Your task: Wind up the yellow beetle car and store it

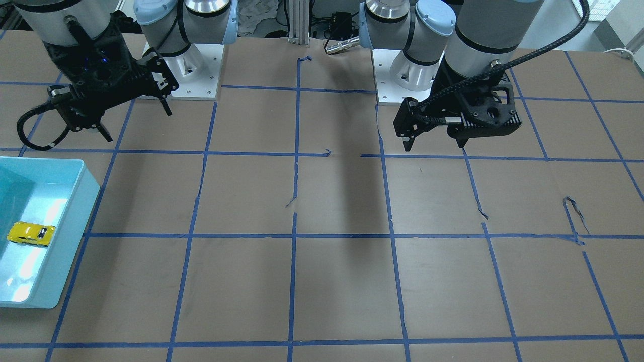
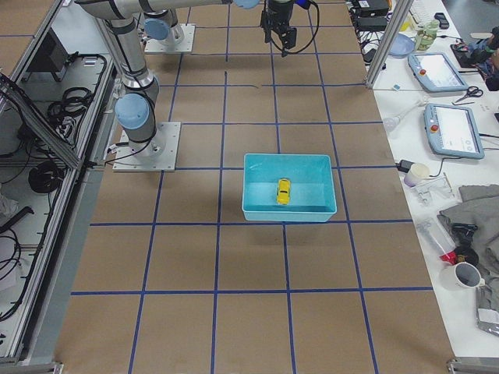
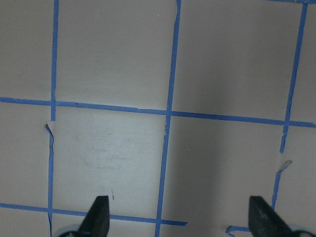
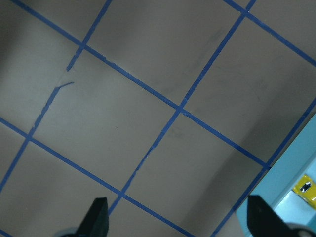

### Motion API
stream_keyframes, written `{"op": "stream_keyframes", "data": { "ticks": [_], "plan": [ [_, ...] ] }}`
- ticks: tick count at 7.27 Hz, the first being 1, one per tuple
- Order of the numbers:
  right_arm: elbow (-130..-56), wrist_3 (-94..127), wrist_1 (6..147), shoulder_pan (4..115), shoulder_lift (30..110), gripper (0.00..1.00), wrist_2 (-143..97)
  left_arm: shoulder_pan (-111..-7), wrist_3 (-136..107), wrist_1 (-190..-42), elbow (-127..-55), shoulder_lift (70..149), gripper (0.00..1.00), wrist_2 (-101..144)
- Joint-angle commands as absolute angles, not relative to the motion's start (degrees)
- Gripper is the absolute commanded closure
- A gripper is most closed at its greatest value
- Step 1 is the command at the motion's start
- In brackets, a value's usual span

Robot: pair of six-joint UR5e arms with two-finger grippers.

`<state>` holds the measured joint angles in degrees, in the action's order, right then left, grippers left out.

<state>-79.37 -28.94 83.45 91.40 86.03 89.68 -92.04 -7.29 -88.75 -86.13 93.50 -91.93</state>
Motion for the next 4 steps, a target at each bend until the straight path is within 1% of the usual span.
{"op": "stream_keyframes", "data": {
  "ticks": [1, 3, 4],
  "plan": [
    [-79.4, -8.0, 84.2, 93.9, 85.6, 0.00, 88.3, -92.0, -7.3, -88.7, -86.1, 93.5, 0.00, -91.9],
    [-79.8, 4.4, 88.7, 94.1, 85.4, 0.00, 87.2, -92.0, -7.2, -88.7, -86.1, 93.5, 0.00, -91.9],
    [-80.0, 4.9, 90.9, 94.2, 85.4, 0.00, 87.7, -92.0, -7.3, -88.7, -86.1, 93.5, 0.00, -91.9]
  ]
}}
